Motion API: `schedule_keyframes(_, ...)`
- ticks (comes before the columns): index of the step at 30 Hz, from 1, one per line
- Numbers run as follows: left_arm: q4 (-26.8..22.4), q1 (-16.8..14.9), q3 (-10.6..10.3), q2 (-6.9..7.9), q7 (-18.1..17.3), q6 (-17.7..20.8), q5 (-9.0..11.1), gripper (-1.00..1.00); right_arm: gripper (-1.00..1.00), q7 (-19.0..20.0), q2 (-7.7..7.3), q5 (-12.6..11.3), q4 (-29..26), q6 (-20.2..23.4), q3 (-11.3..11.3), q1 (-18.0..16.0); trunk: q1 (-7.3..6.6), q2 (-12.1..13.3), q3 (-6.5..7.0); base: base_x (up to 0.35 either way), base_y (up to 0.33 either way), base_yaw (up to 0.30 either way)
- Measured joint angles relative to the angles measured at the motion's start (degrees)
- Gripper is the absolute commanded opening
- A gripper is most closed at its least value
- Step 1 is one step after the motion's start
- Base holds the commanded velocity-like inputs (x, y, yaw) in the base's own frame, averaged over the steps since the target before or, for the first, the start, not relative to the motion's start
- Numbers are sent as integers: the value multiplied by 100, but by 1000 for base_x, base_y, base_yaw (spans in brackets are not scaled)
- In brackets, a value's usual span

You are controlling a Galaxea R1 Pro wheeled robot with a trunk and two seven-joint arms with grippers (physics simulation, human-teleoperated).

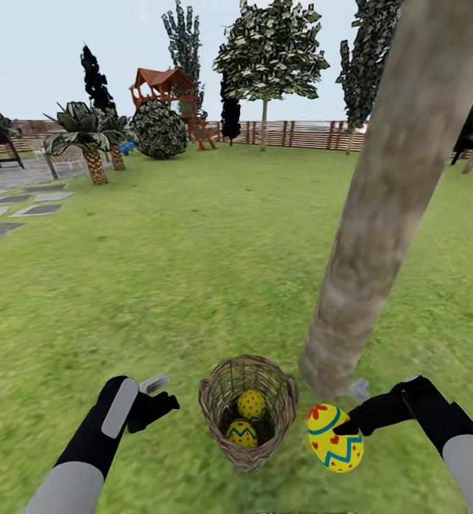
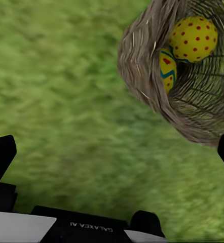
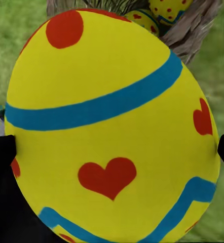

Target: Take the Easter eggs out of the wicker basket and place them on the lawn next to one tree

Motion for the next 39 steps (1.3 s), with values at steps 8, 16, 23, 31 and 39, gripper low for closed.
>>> schedule_keyframes(8,1,0,-15,-58,-20,0,-4,100,-100,-2111,-3,14,190,-221,0,0,0,0,-9,-1,0,-276)
schedule_keyframes(16,-5,0,-409,-257,-82,-1,4,100,-100,-4207,17,-22,521,-264,12,0,0,0,-42,0,0,-256)
schedule_keyframes(23,-1,0,-650,-250,-1951,4,10,100,-100,-4858,175,-57,774,-688,16,-2,0,0,-77,0,0,-234)
schedule_keyframes(31,-13,0,-1456,-250,-3299,1,116,100,-100,-4980,277,-39,1182,-1263,16,6,0,0,-135,0,0,-95)
schedule_keyframes(39,-18,1,-1720,-256,-3560,-8,116,100,-100,-5828,476,-72,1227,-1611,8,17,-1,0,-196,50,-170,91)
